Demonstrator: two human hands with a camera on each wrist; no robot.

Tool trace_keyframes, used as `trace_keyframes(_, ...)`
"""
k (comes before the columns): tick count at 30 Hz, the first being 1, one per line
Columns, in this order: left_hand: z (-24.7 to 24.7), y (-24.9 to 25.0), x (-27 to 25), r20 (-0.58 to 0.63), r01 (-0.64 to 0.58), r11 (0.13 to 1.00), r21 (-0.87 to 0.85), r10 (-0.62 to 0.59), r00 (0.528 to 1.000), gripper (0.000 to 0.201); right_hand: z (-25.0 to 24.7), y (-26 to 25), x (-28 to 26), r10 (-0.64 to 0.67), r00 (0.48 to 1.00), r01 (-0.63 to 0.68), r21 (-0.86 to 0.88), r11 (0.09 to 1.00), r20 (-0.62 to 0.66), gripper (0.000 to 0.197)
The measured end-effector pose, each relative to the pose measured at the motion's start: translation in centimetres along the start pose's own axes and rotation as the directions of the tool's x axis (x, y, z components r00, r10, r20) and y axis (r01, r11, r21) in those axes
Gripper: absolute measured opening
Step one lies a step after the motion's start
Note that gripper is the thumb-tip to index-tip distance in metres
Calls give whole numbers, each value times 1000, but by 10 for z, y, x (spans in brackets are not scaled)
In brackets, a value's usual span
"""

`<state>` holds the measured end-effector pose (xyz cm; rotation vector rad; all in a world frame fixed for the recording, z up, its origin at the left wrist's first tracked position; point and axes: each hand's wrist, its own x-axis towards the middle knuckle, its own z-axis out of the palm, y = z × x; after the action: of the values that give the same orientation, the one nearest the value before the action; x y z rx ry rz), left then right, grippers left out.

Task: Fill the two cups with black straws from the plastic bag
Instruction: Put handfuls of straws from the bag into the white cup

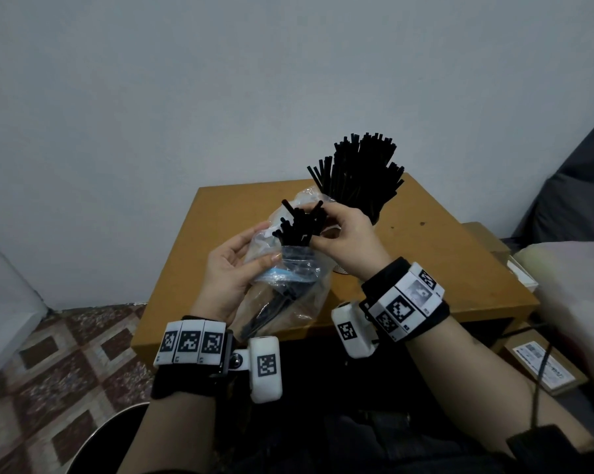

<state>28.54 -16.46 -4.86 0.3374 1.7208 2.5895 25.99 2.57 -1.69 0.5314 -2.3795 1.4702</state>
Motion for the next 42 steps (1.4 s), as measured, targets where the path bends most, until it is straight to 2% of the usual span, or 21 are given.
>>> trace_keyframes(3,-1,-1,-1,3,-2,1000,-7,2,1000,82,0,-2,-1,-59,996,60,20,998,-71,26)
trace_keyframes(12,-1,-2,0,-12,-13,1000,3,13,1000,83,-5,-12,-5,-279,937,266,-88,960,-210,22)
trace_keyframes(19,-7,4,6,-28,-29,1000,8,29,999,87,-25,-27,1,-216,960,213,-34,976,-177,27)
trace_keyframes(28,-9,14,15,-45,-22,998,58,24,999,93,-44,-50,30,-396,867,375,-129,918,-302,17)
trace_keyframes(32,-11,15,17,-42,-10,999,47,12,999,95,-48,-58,44,-363,901,347,-107,932,-238,13)
trace_keyframes(37,-15,18,19,-58,-37,998,55,40,998,100,-52,-61,55,-203,972,203,-17,979,-115,6)
trace_keyframes(39,-17,19,19,-61,-49,998,44,51,997,99,-53,-62,57,-183,978,182,-18,983,-96,3)
trace_keyframes(42,-19,19,20,-66,-52,998,35,54,996,99,-54,-65,61,-224,971,217,-82,973,-87,3)
